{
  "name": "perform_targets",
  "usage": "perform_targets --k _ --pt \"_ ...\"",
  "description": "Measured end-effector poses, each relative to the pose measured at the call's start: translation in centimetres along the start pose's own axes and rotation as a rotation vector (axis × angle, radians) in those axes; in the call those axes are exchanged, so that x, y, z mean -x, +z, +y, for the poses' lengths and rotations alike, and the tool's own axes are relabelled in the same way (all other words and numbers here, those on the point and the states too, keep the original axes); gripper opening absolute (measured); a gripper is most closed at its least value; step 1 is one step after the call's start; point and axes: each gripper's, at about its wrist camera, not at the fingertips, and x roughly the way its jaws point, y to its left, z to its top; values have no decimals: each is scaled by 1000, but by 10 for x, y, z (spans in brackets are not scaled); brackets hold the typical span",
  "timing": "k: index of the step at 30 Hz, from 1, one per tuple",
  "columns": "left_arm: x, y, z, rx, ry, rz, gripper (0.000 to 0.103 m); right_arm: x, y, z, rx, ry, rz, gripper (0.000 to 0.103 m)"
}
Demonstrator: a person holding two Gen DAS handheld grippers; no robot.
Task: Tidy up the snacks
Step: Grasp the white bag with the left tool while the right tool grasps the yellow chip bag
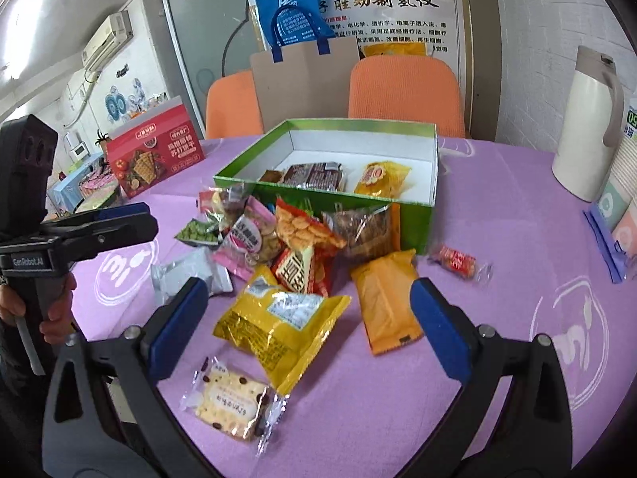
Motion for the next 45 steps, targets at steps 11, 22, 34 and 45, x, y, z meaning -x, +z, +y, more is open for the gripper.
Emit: perform_targets --k 11,22,34,45 --pt "-3 -37 25 17 53 85 93 -38 -27 -7 -44 57 133 101" --pt "-26 -31 52 20 112 120 92 -39 -33 22 31 187 210 92" --pt "-29 -37 58 28 102 135 92 -56 14 34 183 167 145 92" --pt "-36 -47 35 -50 64 197 92 -78 -9 44 375 142 341 92"
